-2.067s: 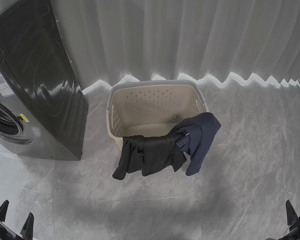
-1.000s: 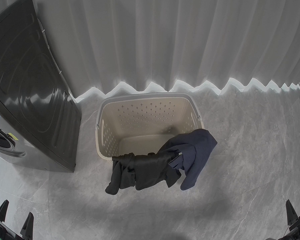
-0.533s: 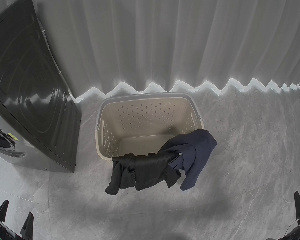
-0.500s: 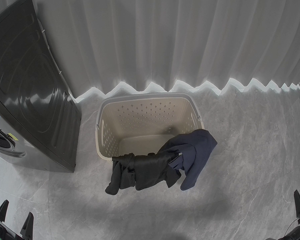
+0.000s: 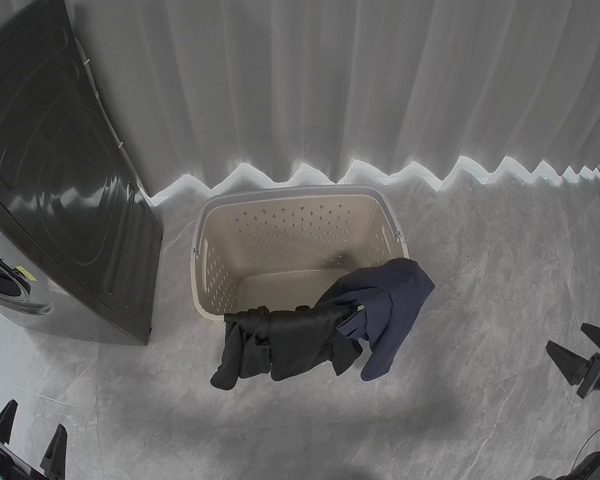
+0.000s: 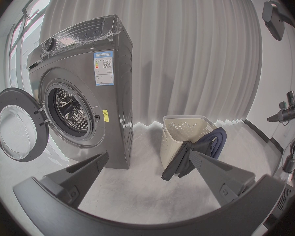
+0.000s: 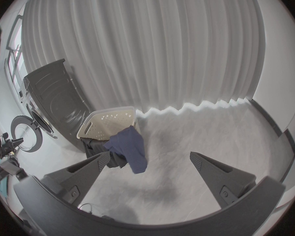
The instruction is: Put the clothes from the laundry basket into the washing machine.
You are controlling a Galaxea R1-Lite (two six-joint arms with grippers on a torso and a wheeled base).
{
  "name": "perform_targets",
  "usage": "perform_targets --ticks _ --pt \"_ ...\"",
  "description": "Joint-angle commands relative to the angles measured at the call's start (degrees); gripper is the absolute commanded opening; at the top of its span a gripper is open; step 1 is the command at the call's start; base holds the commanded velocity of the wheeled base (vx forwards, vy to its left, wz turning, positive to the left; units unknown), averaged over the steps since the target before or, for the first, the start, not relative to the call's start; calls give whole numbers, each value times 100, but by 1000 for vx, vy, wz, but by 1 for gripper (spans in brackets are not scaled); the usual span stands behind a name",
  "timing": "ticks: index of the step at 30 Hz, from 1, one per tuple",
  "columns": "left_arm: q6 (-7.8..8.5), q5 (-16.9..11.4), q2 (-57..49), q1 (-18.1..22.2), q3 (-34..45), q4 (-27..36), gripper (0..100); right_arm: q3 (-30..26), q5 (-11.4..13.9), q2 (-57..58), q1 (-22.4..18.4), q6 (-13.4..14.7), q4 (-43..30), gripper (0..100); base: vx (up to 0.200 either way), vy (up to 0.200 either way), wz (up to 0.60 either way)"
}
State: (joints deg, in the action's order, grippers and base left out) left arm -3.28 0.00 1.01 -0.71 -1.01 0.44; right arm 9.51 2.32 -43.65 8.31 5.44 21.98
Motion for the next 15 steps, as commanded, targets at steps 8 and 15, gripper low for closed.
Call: perform_targets --ticks 8,15 --pt "3 0 -75 0 84 0 100 658 50 -2631 707 590 773 100 0 0 0" --pt "12 0 -75 -8 84 0 100 710 41 -2903 707 581 782 100 0 0 0"
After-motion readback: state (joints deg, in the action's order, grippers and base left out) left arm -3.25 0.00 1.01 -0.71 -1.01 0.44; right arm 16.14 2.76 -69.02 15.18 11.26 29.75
